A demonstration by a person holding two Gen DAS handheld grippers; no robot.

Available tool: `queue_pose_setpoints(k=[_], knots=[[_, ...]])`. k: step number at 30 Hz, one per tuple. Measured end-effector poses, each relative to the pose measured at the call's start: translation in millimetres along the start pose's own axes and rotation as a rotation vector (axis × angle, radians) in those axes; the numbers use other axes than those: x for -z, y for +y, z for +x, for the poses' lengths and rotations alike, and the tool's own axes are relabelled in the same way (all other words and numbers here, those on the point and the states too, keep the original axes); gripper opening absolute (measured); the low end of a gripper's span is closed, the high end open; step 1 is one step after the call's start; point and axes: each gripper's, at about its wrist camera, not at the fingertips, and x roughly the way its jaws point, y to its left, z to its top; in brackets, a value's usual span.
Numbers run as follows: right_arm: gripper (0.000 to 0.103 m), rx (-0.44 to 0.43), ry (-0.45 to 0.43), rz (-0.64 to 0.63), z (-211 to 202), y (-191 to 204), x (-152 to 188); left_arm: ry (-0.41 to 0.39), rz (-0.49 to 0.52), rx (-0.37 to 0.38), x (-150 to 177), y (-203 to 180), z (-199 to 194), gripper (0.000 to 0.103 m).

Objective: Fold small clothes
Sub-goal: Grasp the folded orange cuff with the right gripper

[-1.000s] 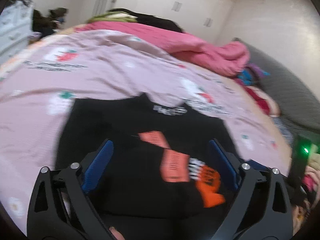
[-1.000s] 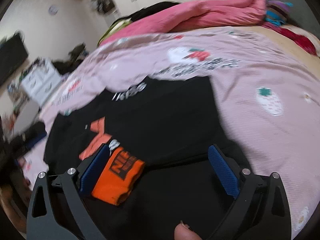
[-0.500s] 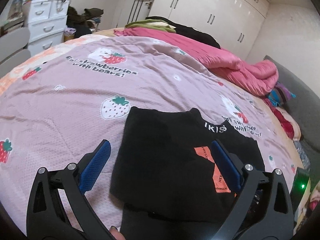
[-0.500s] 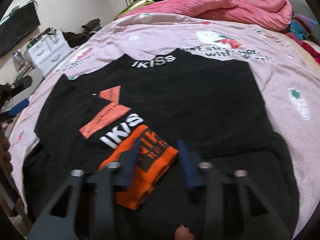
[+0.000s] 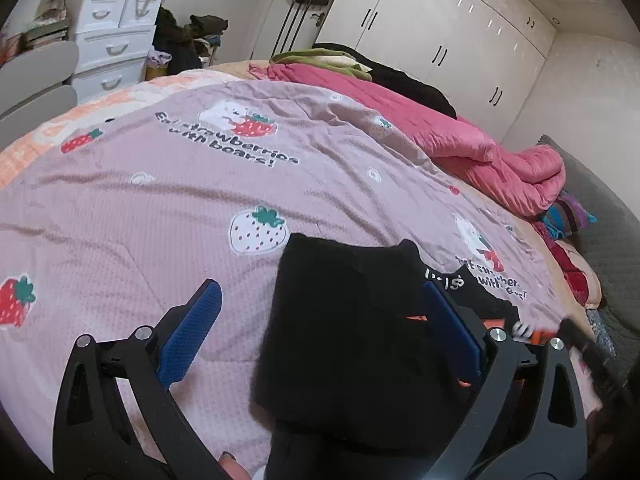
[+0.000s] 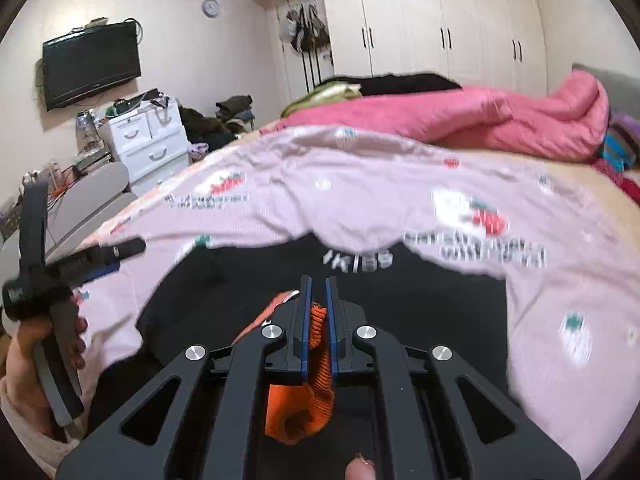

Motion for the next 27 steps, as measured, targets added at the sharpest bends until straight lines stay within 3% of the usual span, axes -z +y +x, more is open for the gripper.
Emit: queue_pose_setpoints(k=[6,14,27], knots=[[0.006,0.050,-0.042,0.003,2.6,-17.4,-15.8,0.005,0.031,-0.013,-2.0,-7.5,8.7,0.093],[0.006,0.131,0.007,0.063,17.7,-52.6,1.5,0.037,0.089,-0.017,9.9,-25.1,21.0,0.093],[0.006,0.199,0.047,0.067,26.0,-66.6,17.1,0.089,0.216,0.005,31.8,-65.1,44.0,0.093]])
